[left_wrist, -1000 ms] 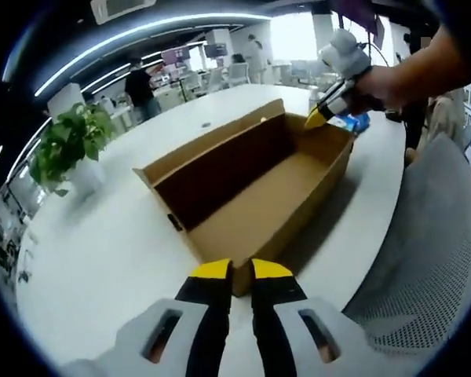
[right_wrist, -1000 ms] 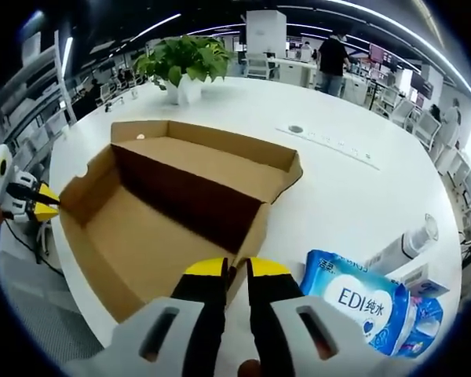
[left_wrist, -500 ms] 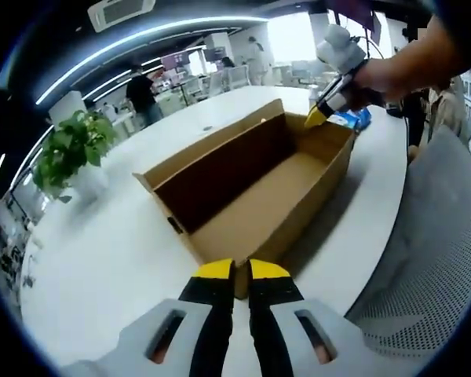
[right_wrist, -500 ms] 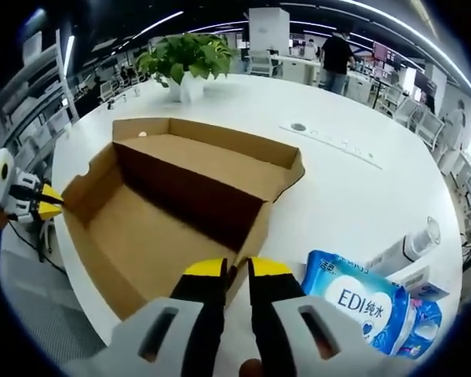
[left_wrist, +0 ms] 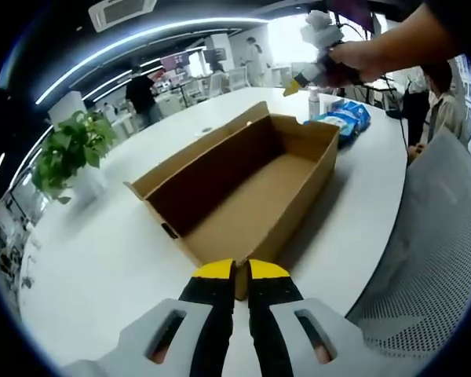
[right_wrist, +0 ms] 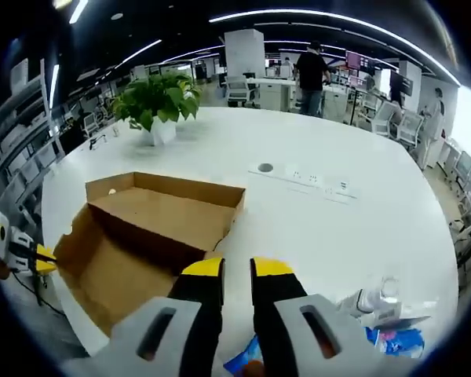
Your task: Operate the shoe box by opening the lid, removing the specified soft item, and placing it in the target area until the item is outside and the box remains undamaged.
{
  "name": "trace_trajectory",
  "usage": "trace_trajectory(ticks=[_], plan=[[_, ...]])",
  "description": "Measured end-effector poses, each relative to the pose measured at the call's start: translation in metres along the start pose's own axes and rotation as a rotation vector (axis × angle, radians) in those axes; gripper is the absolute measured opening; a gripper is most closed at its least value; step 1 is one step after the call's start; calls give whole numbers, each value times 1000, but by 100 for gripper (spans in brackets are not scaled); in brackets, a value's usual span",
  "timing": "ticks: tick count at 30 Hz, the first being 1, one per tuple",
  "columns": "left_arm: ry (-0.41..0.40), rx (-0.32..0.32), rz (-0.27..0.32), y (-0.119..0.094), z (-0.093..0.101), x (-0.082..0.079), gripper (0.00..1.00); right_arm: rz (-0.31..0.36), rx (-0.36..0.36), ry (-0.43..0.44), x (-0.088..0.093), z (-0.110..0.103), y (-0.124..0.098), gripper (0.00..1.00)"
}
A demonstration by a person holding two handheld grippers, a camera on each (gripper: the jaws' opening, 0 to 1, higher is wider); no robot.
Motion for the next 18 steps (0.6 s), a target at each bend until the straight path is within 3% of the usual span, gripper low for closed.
trace_trajectory(ticks=[4, 5, 8, 10, 14, 18], plan=[[28, 41, 14, -1, -1, 2, 1, -53, -32, -32, -20, -1, 26, 11], [37, 47, 14, -1, -1, 1, 1, -90, -45, -54, -24, -2, 37, 12], [42, 59, 12, 0, -3, 0, 1, -174, -85, -12, -32, -6, 61, 9], [47, 69, 10, 0, -4, -1, 1, -266, -120, -1, -30, -9, 79, 12], [88, 98, 10, 0, -5, 0, 2, -354, -82, 19, -28, -3, 101, 11], [80, 122, 20, 0, -7, 0, 1, -358, -45, -18, -30, 2, 109, 14]])
Point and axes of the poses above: the point that each gripper's makers call its tool centre point, and the gripper's own axes: y roughly forward along the fingers, z roughly to its right, x roughly out of its underside, the point moved 6 cm from there along -y, roughly backward along the fingers, and after that the axes turned 3 degrees about -z, right-handed, at the moved point
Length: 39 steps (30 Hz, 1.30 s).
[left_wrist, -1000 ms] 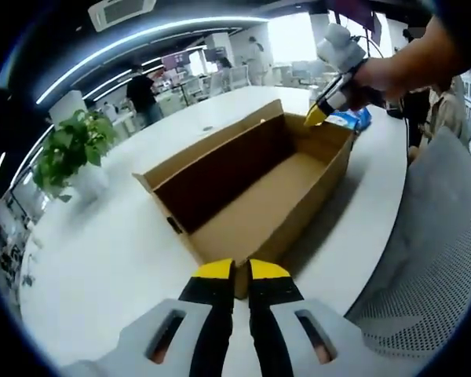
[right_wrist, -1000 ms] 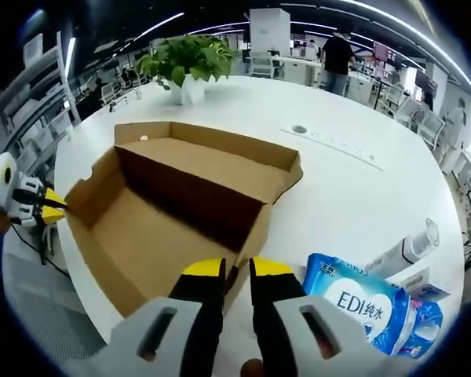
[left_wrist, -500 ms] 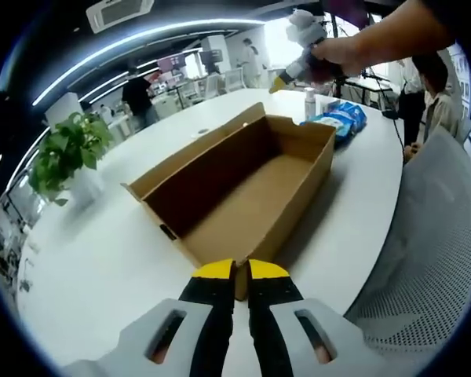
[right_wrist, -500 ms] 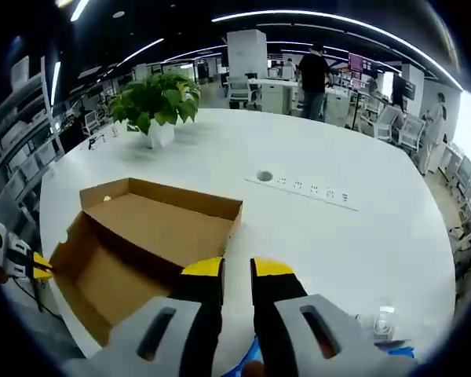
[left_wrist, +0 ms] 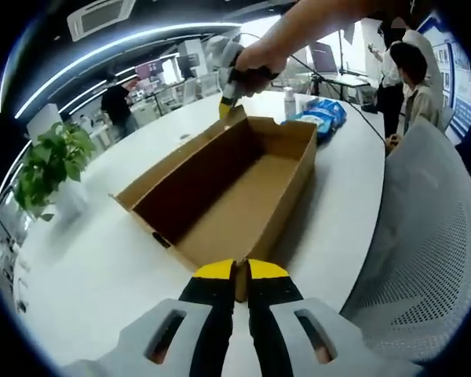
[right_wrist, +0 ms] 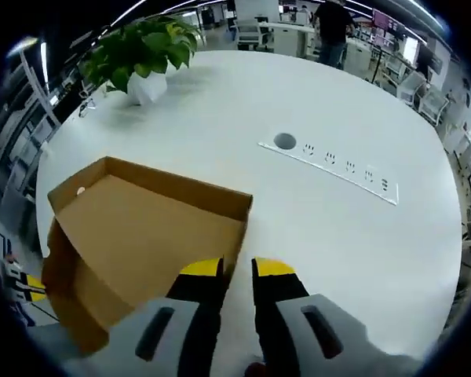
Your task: Operate the shoe box by opening the lid, removing the specified soft item, and placing it in the target area until the item is outside and the box remains undamaged.
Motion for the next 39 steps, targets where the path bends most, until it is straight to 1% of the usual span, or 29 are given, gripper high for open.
trace_trajectory(ticks=[1, 2, 3, 4, 7, 8, 11, 12, 16, 18, 22, 24, 26, 28, 31, 35, 39], plan=[[4, 5, 0, 0, 1, 0, 1, -6, -6, 1, -1, -1, 4, 13], [4, 3, -1, 1, 0, 0, 1, -27, -22, -5, 0, -1, 8, 11], [1, 4, -2, 1, 0, -1, 1, -52, -21, -7, 1, -1, 12, 10], [-2, 4, -2, 1, 0, -1, 1, -50, -14, -9, 0, 1, 14, 9], [-11, 8, 1, 1, -1, -1, 1, -51, -25, -2, -4, 0, 17, 6], [-9, 8, 1, 1, -1, -1, 1, -65, -29, -6, 0, -4, 15, 3], [-21, 7, -2, 2, -1, -2, 1, -83, -21, -11, 4, -8, 11, 1], [-25, 6, -4, 3, -1, -2, 1, -70, -26, 6, 5, -10, 6, 1], [-43, 5, -7, 3, 0, -3, 1, -19, -21, -12, 3, -15, -10, 0], [-46, 5, -10, 3, 0, -3, 1, 0, -19, -9, 2, -15, -15, 0], [-67, 0, -13, 3, 1, -3, 1, 53, -31, -4, 0, -18, -29, 0], [-68, -3, -14, 3, 1, -3, 1, 90, -36, -5, -2, -18, -38, 0], [-80, -5, -16, 3, 1, -3, 1, 110, -36, 3, -2, -18, -45, 0], [-84, -8, -19, 3, 1, -3, 1, 140, -36, -11, -2, -19, -51, 0], [-99, -6, -25, 3, 0, -3, 2, 182, -36, -15, 1, -19, -61, 0], [-111, -13, -32, 3, 0, -3, 2, 216, -32, -29, 4, -20, -71, 0], [-119, -20, -34, 2, 0, -3, 2, 264, -35, -40, 7, -22, -82, 0]])
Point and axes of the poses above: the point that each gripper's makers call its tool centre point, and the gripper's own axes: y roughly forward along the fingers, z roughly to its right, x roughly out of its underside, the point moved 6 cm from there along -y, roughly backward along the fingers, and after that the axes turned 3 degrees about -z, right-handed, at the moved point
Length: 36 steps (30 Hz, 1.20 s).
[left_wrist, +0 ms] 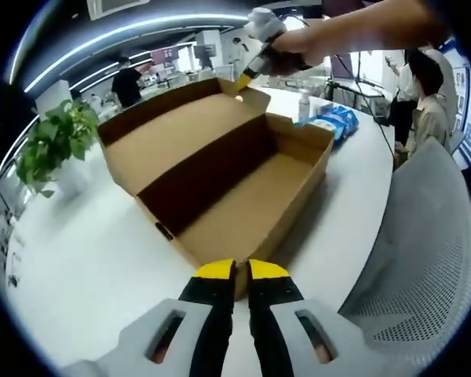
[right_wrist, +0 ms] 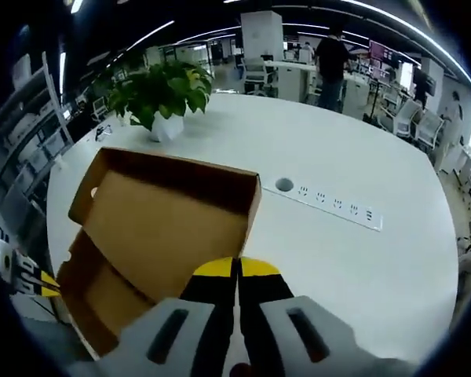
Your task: Operate the shoe box by opening the lid, removing the specified soft item, and placing it in the target area until the item is outside and the box remains undamaged.
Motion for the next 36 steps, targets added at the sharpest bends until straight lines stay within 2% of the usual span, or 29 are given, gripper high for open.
trace_trajectory(ticks=[6, 14, 22, 36], plan=[[-11, -5, 1, 0, 0, 0, 2, 57, 8, -13, 6, -6, -20, 0], [-18, -10, 1, 0, 0, 0, 2, 87, 24, -37, 16, -15, -40, 0], [-23, -16, 6, 0, 1, 0, 3, 111, 54, -60, 27, -14, -51, 0], [-27, -18, 10, -1, 2, 0, 3, 139, 97, -86, 56, -32, -68, 0]])
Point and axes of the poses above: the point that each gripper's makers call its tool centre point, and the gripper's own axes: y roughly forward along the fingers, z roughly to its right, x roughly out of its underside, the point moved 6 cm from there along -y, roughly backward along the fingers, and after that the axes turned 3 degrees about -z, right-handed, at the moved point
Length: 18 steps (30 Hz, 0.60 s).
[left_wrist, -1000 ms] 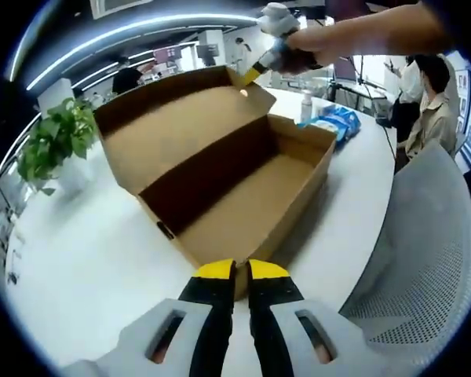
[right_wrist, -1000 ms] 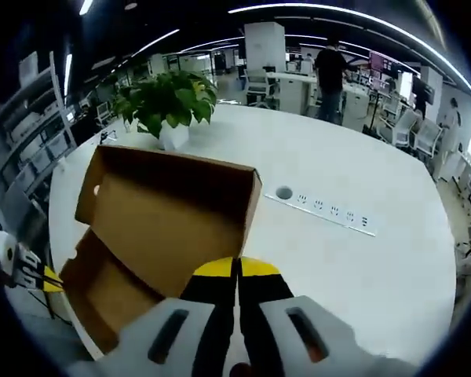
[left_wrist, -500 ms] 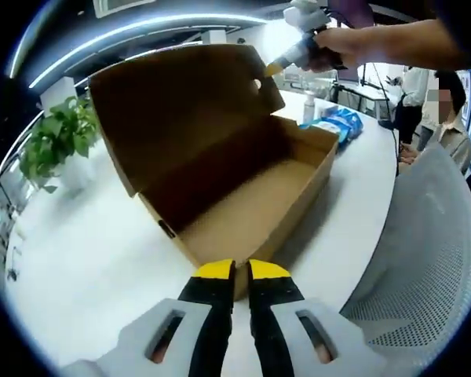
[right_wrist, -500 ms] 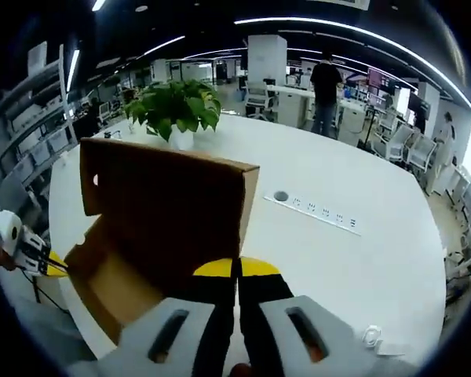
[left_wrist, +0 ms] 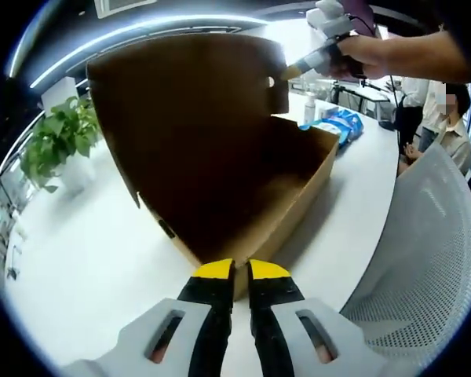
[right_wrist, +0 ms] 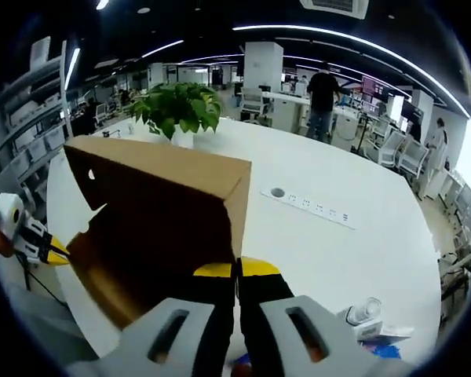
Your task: Operate the shoe box by opening the lid, removing the specified soft item, and placing it in the target area until the item is outside and the box remains undamaged.
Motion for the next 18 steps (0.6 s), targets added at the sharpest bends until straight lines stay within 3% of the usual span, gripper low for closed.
trace_trajectory(ticks=[18], plan=[[-20, 7, 14, -9, 5, 2, 3, 22, 46, -29, 23, -16, -12, 0]])
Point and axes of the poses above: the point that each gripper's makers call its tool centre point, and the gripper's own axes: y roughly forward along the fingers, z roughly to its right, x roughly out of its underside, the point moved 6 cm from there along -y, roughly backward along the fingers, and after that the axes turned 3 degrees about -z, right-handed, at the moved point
